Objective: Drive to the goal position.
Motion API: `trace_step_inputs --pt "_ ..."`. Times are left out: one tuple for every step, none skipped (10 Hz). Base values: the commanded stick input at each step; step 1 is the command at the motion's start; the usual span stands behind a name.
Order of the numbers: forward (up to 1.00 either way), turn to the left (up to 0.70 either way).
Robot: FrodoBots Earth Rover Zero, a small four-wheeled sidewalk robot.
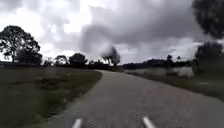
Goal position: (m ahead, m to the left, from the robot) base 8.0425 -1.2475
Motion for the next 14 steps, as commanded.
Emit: trace_step_inputs --pt "0.7 0.0" --pt "0.7 0.0" --pt "0.7 0.0" --pt "0.7 0.0" --pt "0.7 0.0" --pt "0.7 0.0" --pt "0.7 0.0" --pt "0.7 0.0" --pt "0.7 0.0" --pt "0.7 0.0" --pt "0.7 0.0" --pt "0.7 0.0" --pt "0.7 0.0" --pt "0.7 0.0"
